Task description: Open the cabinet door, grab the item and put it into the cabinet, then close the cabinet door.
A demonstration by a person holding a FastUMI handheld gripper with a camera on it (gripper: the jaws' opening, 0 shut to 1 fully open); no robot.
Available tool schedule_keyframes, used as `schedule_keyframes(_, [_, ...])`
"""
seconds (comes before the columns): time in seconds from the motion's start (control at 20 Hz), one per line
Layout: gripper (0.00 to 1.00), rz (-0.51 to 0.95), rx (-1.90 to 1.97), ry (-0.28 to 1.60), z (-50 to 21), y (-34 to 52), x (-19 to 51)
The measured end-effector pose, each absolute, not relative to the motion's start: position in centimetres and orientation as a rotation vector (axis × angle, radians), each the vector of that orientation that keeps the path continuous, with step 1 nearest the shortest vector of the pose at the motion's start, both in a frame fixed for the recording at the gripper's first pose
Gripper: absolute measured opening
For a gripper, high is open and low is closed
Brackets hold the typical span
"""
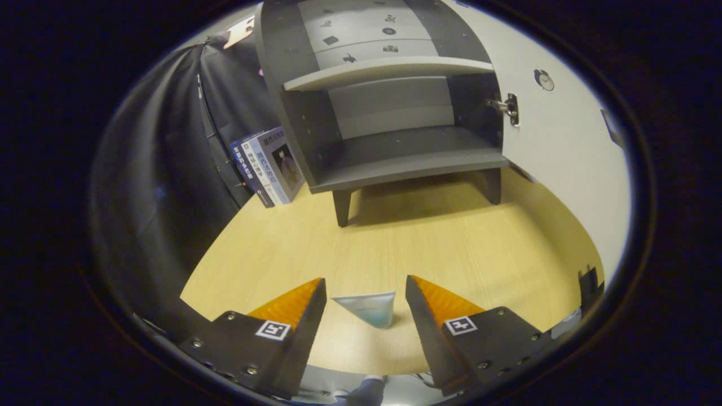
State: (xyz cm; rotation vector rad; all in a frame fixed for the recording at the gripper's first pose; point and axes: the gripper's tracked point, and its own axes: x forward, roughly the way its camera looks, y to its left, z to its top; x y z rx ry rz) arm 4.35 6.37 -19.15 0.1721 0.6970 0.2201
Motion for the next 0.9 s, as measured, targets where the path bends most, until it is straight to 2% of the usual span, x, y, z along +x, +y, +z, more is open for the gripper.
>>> schedule_keyframes(0.2, [0.84,0.203,0.147,0.711,-19.9,6.0,4.1])
schedule_keyframes(0.3, [0.77,0.205,0.135,0.712,-20.2,5.8,4.2])
schedule_keyframes(0.4, [0.59,0.191,0.128,0.698,-20.4,5.7,4.6])
schedule_keyframes(0.9, [0.58,0.203,0.092,0.621,-18.4,5.2,6.1])
